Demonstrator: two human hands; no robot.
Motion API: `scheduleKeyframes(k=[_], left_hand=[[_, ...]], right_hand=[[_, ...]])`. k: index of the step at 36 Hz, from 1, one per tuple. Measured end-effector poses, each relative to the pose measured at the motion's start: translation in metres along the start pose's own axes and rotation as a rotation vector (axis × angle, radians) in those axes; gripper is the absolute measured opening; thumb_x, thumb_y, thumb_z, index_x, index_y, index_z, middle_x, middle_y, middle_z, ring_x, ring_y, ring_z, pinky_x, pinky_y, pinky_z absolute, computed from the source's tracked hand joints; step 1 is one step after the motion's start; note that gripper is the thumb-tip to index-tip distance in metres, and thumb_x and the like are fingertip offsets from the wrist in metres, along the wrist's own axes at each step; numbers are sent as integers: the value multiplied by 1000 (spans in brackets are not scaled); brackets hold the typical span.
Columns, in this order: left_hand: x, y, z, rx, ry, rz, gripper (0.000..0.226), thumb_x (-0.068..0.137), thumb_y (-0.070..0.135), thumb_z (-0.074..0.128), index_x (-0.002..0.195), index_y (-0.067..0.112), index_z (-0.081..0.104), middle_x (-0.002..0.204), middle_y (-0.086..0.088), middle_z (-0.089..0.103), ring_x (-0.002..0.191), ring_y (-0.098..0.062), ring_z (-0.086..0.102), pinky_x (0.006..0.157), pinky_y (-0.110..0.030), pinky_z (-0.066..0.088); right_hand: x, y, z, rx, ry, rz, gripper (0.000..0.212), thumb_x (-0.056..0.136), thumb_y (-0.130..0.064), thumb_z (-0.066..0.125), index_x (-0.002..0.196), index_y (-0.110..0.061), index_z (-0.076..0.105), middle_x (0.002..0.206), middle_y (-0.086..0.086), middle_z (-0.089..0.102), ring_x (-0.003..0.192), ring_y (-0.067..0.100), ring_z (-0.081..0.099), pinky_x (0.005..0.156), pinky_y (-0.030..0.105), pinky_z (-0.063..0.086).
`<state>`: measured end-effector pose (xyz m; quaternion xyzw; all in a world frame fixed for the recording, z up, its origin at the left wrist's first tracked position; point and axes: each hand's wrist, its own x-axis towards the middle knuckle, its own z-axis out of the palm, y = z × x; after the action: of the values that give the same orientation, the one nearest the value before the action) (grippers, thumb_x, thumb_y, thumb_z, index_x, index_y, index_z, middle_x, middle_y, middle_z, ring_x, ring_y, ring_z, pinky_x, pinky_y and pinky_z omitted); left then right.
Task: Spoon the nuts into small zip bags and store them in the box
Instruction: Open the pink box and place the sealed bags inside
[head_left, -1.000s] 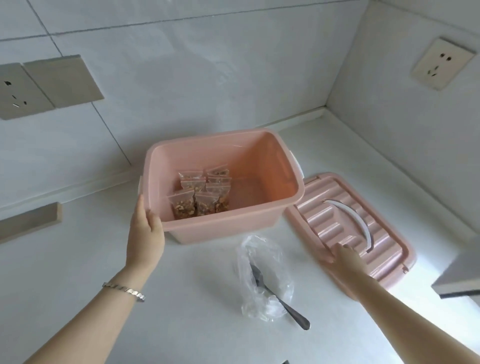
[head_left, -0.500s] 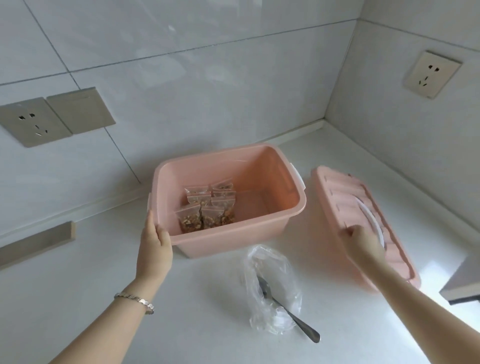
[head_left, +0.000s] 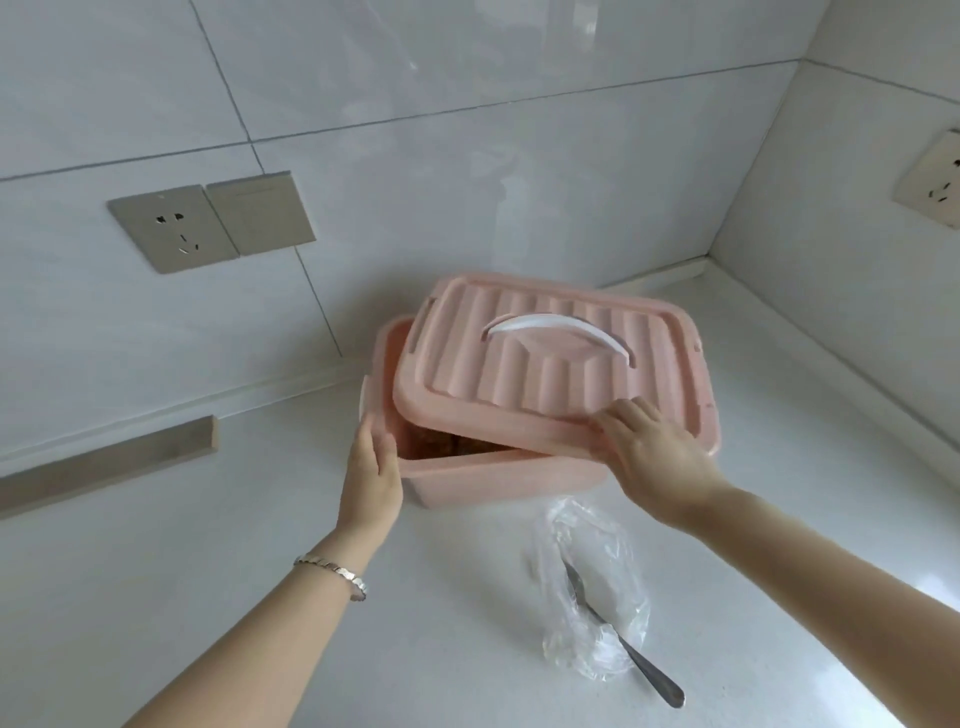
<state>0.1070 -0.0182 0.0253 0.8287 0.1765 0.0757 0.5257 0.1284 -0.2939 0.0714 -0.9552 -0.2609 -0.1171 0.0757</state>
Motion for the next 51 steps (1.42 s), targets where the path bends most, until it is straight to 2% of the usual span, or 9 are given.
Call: scheduleKeyframes(k=[6, 12, 19, 25, 30, 37, 39, 42, 51], left_hand=[[3, 6, -16, -189, 35, -124, 36, 97, 44, 26, 118, 31, 51, 122, 12, 52, 120, -12, 43, 104, -34, 32], [16, 17, -21, -135, 71, -94, 57, 94, 44, 42, 145, 28, 23, 147, 9, 33, 134, -10, 33, 102, -24, 26], [26, 25, -15, 47, -12, -29, 56, 92, 17, 45, 145, 21, 27, 135, 18, 43, 125, -10, 39, 94, -20, 28], [13, 18, -11, 193, -28, -1, 60, 90, 16, 46, 145, 15, 23, 149, 2, 30, 135, -16, 30, 103, -26, 27], [17, 14, -10, 239, -54, -21, 60, 90, 16, 45, 146, 15, 21, 146, -1, 32, 131, -19, 34, 93, -23, 27], [19, 11, 1, -140, 27, -173, 61, 88, 25, 48, 143, 29, 23, 137, 6, 36, 120, -12, 38, 92, -24, 29], [17, 13, 6, -209, 76, -215, 60, 94, 18, 47, 146, 26, 17, 124, 6, 41, 110, -16, 44, 86, -24, 30], [14, 14, 10, -228, 182, -199, 66, 93, 15, 51, 147, 16, 13, 138, -1, 39, 119, -11, 41, 91, -21, 28], [13, 14, 7, -68, 266, -103, 60, 89, 12, 56, 142, 9, 30, 138, -4, 47, 122, -16, 45, 91, -18, 28]], right_hand=[[15, -3, 21, 41, -10, -89, 26, 71, -10, 77, 92, -6, 62, 85, 4, 58, 76, 26, 59, 56, 32, 53], [19, 7, 19, 239, -55, -65, 29, 88, -29, 50, 106, -11, 64, 101, 2, 60, 94, 25, 57, 79, 35, 51], [27, 41, 20, 376, -32, 576, 49, 94, -26, 47, 140, -16, 36, 146, 12, 31, 132, 33, 27, 109, 41, 23], [45, 55, 26, 510, -112, 753, 43, 99, -18, 31, 140, -7, 34, 143, 16, 36, 128, 31, 37, 102, 33, 29], [44, 58, 34, 444, -103, 765, 43, 100, -16, 29, 141, -9, 33, 144, 16, 37, 127, 32, 38, 100, 32, 31], [48, 53, 47, 597, 111, 919, 42, 96, -24, 38, 138, -23, 41, 142, 17, 33, 132, 25, 29, 106, 33, 25], [49, 53, 48, 659, 135, 1023, 50, 94, -29, 43, 143, -23, 31, 147, 16, 27, 136, 29, 23, 110, 37, 23], [46, 52, 48, 761, 106, 1089, 64, 94, -33, 43, 147, -14, 14, 150, 10, 28, 135, 30, 31, 105, 38, 30], [42, 43, 44, 601, 332, 939, 43, 93, -14, 49, 133, 0, 44, 131, 15, 47, 118, 29, 46, 94, 27, 32]])
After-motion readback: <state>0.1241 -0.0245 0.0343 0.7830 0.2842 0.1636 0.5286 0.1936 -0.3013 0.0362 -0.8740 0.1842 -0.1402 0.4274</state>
